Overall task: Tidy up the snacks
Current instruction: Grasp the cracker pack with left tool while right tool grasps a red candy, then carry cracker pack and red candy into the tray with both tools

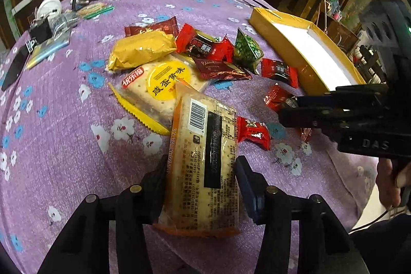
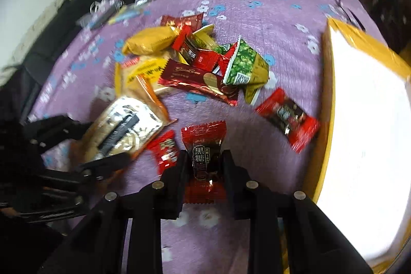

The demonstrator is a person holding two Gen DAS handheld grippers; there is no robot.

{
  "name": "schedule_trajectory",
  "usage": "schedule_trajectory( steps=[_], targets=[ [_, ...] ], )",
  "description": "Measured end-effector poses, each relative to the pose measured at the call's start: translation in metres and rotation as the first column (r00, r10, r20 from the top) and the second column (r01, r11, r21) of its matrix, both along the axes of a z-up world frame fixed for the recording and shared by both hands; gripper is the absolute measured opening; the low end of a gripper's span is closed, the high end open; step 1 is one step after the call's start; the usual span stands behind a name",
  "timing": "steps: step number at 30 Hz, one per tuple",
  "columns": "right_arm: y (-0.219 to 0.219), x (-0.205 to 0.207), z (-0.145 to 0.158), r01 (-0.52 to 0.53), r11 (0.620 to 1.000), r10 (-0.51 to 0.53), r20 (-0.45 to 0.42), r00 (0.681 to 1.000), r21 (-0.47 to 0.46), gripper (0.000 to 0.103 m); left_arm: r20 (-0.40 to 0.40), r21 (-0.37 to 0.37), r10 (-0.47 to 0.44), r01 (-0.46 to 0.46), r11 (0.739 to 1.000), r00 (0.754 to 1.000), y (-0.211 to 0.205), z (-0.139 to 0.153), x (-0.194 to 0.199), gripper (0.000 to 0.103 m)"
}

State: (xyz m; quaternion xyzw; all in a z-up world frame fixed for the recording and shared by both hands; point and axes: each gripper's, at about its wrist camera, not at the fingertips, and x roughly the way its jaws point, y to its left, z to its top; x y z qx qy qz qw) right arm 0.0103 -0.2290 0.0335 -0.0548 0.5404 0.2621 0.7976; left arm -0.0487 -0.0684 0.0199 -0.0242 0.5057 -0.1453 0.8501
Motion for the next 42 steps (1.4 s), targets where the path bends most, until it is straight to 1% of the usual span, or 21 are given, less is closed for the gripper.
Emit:
schedule_trajectory(
  steps=[3,4,5,6,7,9,10,11,12,16,18,21,27,33,37,42],
  targets=[
    [-0.001,-0.007,0.005,0.006,1.0,-0.006,0.004,1.0,0.023,0.025,-0.015,0.028,-0.01,0.011,1.0,1.0,-0.003,0.0,0.001,0.055],
    [-0.001,-0.008,0.006,0.009,1.0,-0.009,0.003,1.0,0.028,0.025,-0.021,0.047,-0.011,0.012,0.999,1.0,-0.006,0.0,0.002,0.06],
    [-0.001,-0.008,0.006,0.015,0.999,-0.015,-0.001,1.0,0.04,0.025,-0.023,0.074,-0.009,0.011,0.997,1.0,-0.008,-0.001,0.004,0.073],
    [-0.001,-0.008,0.007,0.019,0.999,-0.019,-0.005,1.0,0.051,0.025,-0.031,0.118,-0.005,0.008,0.993,1.0,-0.011,-0.004,0.006,0.077],
    [-0.002,-0.009,0.007,0.023,0.998,-0.023,-0.007,1.0,0.057,0.025,-0.04,0.148,-0.012,0.018,0.989,0.999,-0.015,-0.009,0.005,0.077],
    [-0.005,-0.012,0.009,0.026,0.998,-0.026,0.001,1.0,0.055,0.025,-0.018,0.182,-0.036,0.038,0.983,0.999,-0.022,-0.01,0.004,0.077],
    [-0.006,-0.012,0.01,0.027,0.998,-0.028,0.004,1.0,0.059,0.025,-0.005,0.18,-0.041,0.042,0.983,0.999,-0.022,-0.01,0.003,0.072],
    [-0.007,-0.013,0.011,0.031,0.997,-0.031,0.006,1.0,0.067,0.025,0.006,0.175,-0.038,0.037,0.984,0.999,-0.021,-0.009,0.002,0.059],
    [-0.009,-0.014,0.012,0.033,0.997,-0.034,0.008,0.999,0.072,0.025,0.013,0.167,-0.037,0.034,0.985,0.999,-0.019,-0.007,0.002,0.058],
    [-0.017,-0.016,0.017,0.053,0.994,-0.055,0.018,0.998,0.096,0.025,0.001,0.105,0.0,0.0,0.994,1.0,-0.01,-0.004,0.003,0.056],
    [-0.023,-0.016,0.02,0.068,0.991,-0.071,0.022,0.997,0.111,0.025,-0.007,0.063,0.018,-0.017,0.998,1.0,-0.006,-0.001,0.002,0.056],
    [-0.033,-0.017,0.026,0.09,0.986,-0.094,0.025,0.995,0.138,0.025,0.001,-0.005,0.03,-0.03,1.0,1.0,-0.001,0.01,0.001,0.056],
    [-0.057,-0.016,0.034,0.15,0.97,-0.156,0.017,0.988,0.191,0.025,0.037,-0.034,0.012,-0.011,0.999,0.999,-0.014,0.032,0.007,0.056],
    [-0.096,-0.014,0.037,0.23,0.949,-0.234,-0.004,0.972,0.216,0.025,0.056,-0.071,-0.043,0.047,0.996,0.998,-0.042,0.048,0.024,0.056],
    [-0.129,-0.015,0.041,0.287,0.93,-0.292,-0.013,0.956,0.231,0.025,0.066,-0.089,-0.102,0.107,0.99,0.993,-0.076,0.055,0.037,0.056],
    [-0.174,-0.013,0.044,0.368,0.894,-0.373,-0.033,0.927,0.256,0.025,0.066,-0.113,-0.174,0.18,0.977,0.983,-0.121,0.064,0.052,0.056]
  ],
)
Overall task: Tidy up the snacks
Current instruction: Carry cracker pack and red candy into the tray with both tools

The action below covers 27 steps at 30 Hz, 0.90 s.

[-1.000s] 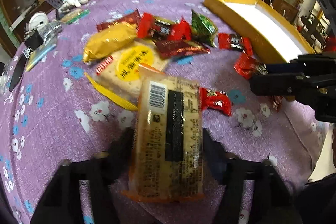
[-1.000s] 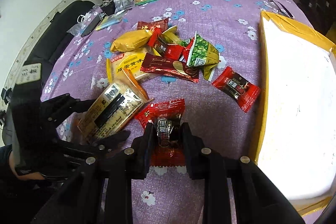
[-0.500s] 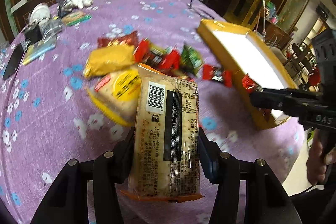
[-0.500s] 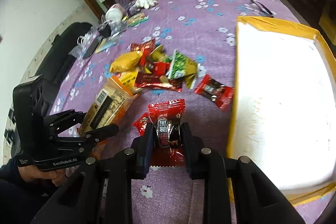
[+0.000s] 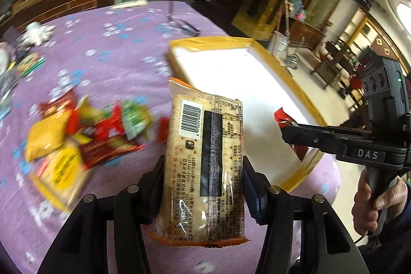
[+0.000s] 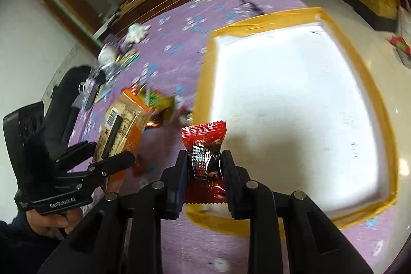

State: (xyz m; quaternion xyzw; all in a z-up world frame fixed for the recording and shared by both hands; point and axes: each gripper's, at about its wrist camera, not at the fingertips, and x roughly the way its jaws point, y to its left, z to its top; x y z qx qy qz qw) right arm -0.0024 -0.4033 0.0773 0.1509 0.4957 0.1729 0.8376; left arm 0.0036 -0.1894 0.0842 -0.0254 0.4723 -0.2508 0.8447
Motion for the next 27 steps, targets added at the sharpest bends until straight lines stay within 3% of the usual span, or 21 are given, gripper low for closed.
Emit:
schedule_trajectory(
  steps=[7,12,19,27],
  targets=[
    [-0.049,0.019,0.006,0.068,0.997,-0.068,-0.005,0.998,0.022,0.025,-0.016,-0.02,-0.025,0.025,0.999,1.0,-0.058,0.0,0.035,0.056],
    [-0.07,0.061,0.004,0.092,0.996,-0.092,-0.026,0.995,0.015,0.025,-0.042,-0.005,0.011,-0.011,1.0,0.999,-0.088,-0.012,0.073,0.056],
    [-0.077,0.133,-0.017,0.109,0.993,-0.112,-0.079,0.991,-0.042,0.025,-0.091,-0.002,0.079,-0.08,0.997,0.993,-0.109,-0.037,0.115,0.056],
    [-0.075,0.185,-0.041,0.113,0.991,-0.121,-0.136,0.983,-0.069,0.025,-0.115,0.028,0.137,-0.135,0.991,0.984,-0.115,-0.053,0.146,0.056]
  ],
)
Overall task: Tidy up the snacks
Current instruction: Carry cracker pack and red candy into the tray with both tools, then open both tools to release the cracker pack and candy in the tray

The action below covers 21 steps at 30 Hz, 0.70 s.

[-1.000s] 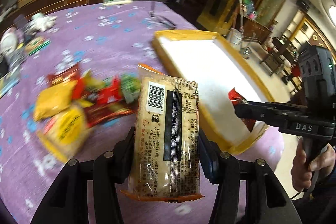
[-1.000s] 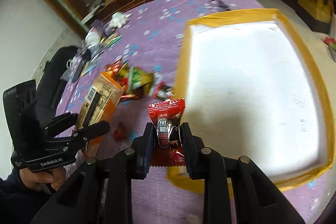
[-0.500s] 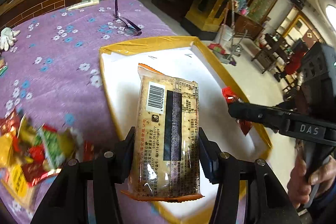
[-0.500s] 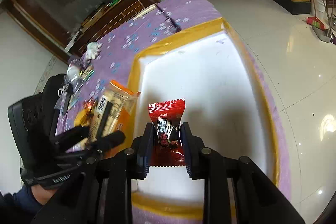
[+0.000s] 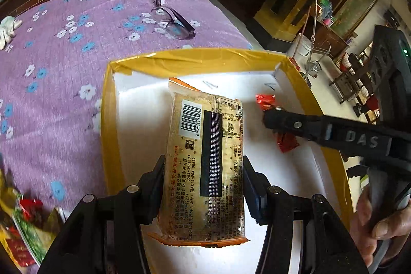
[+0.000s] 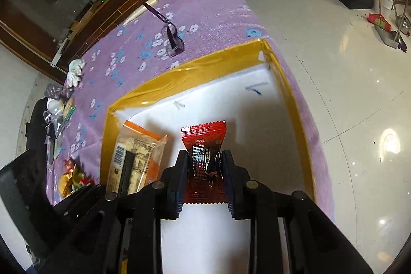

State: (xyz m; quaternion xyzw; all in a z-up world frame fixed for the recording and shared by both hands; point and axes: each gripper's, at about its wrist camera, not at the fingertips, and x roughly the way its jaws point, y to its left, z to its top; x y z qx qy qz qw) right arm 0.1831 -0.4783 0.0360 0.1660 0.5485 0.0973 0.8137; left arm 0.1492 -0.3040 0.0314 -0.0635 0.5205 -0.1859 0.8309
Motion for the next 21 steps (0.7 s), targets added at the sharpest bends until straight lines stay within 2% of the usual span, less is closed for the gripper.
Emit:
schedule_trajectory(
  steps=[3,6,13,18,20,21],
  targets=[
    [0.005,0.01,-0.007,-0.008,1.0,0.008,-0.012,1.0,-0.019,0.026,0.005,-0.003,0.003,-0.003,1.0,1.0,-0.002,0.0,0.006,0.056],
    [0.009,0.015,-0.01,-0.011,0.999,0.01,-0.015,1.0,-0.036,0.027,0.024,0.029,-0.003,0.002,1.0,1.0,-0.005,-0.001,0.007,0.056],
    [0.008,0.02,-0.01,-0.001,1.0,0.0,-0.019,1.0,-0.026,0.028,0.043,0.059,-0.019,0.017,0.998,0.999,-0.009,-0.002,0.012,0.059],
    [0.0,0.012,-0.003,0.027,1.0,-0.027,-0.009,1.0,-0.01,0.035,0.038,0.056,-0.028,0.025,0.998,0.999,-0.01,-0.001,0.013,0.061],
    [-0.004,0.005,0.003,0.053,0.999,-0.053,0.0,0.999,0.0,0.045,0.043,0.054,-0.03,0.027,0.998,0.999,-0.009,0.001,0.011,0.061],
    [-0.005,0.002,0.007,0.058,0.998,-0.058,0.012,0.998,0.008,0.045,0.049,0.056,-0.033,0.03,0.998,0.998,-0.008,0.003,0.01,0.061]
  ],
)
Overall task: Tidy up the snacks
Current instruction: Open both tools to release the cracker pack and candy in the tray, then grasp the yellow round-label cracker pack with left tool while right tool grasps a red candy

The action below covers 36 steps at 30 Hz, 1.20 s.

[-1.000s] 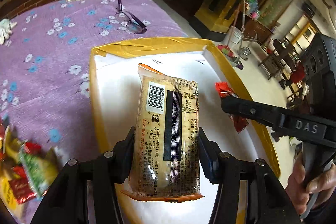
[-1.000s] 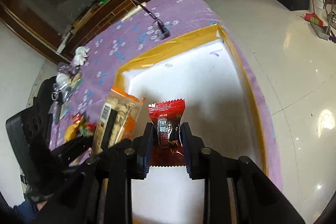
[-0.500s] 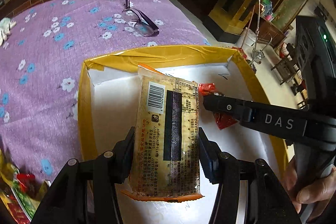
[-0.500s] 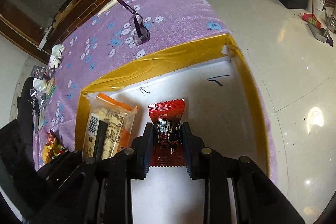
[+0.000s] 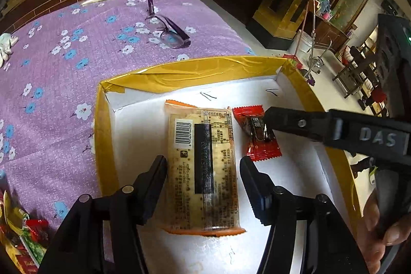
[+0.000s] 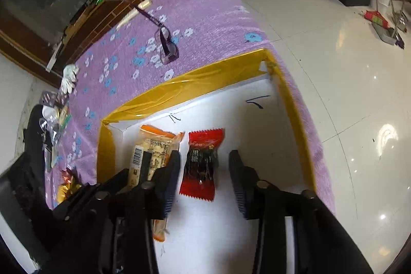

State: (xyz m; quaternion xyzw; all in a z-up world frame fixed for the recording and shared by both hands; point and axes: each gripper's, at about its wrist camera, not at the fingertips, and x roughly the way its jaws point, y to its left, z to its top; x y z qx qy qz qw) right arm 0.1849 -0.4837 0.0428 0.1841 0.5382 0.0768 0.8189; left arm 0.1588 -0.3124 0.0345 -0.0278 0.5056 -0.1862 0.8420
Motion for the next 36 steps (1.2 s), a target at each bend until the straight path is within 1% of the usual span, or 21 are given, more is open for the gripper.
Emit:
schedule_trajectory(
  steps=[1,2,3,4,8,10,13,15,19,24,28,36],
  targets=[
    [-0.001,-0.004,0.004,0.006,1.0,-0.006,0.011,1.0,-0.001,0.052,0.007,0.003,-0.004,0.004,1.0,1.0,0.0,0.002,-0.002,0.061],
    [-0.001,-0.007,0.006,0.014,1.0,-0.014,0.018,1.0,-0.008,0.063,0.016,0.008,-0.009,0.009,1.0,1.0,0.0,0.004,-0.005,0.061],
    [0.0,-0.011,0.009,0.02,1.0,-0.02,0.023,1.0,-0.017,0.067,0.026,0.012,-0.013,0.012,1.0,1.0,0.0,0.007,-0.007,0.061],
    [0.002,-0.016,0.012,0.016,1.0,-0.016,0.029,0.999,-0.019,0.068,0.039,0.015,-0.019,0.018,1.0,0.999,0.001,0.01,-0.011,0.061],
    [0.009,-0.029,0.018,0.026,0.999,-0.025,0.027,0.999,-0.029,0.068,0.093,0.031,-0.036,0.033,0.999,0.995,0.002,0.024,-0.024,0.063],
    [0.012,-0.035,0.021,0.02,1.0,-0.02,0.039,0.999,-0.008,0.068,0.128,0.052,-0.041,0.035,0.998,0.991,0.006,0.031,-0.033,0.065],
    [0.016,-0.049,0.028,0.015,1.0,-0.014,0.076,0.997,-0.007,0.068,0.17,0.073,-0.045,0.033,0.997,0.984,0.013,0.04,-0.045,0.068],
    [0.02,-0.058,0.032,0.006,1.0,-0.007,0.095,0.995,0.012,0.068,0.195,0.091,-0.046,0.028,0.995,0.98,0.018,0.044,-0.054,0.07],
    [0.029,-0.079,0.037,-0.001,0.999,-0.005,0.108,0.994,0.051,0.068,0.23,0.122,-0.049,0.022,0.992,0.972,0.03,0.048,-0.07,0.07],
    [0.051,-0.101,0.038,-0.04,0.998,0.035,0.105,0.994,0.043,0.068,0.253,0.136,-0.051,0.017,0.991,0.966,0.045,0.05,-0.089,0.07],
    [0.077,-0.117,0.04,-0.087,0.996,0.084,0.116,0.99,0.021,0.068,0.251,0.142,-0.038,0.002,0.99,0.967,0.062,0.048,-0.099,0.07],
    [0.119,-0.127,0.045,-0.143,0.99,0.14,0.126,0.982,0.015,0.068,0.261,0.157,0.012,-0.055,0.986,0.965,0.101,0.05,-0.114,0.07]
  ],
)
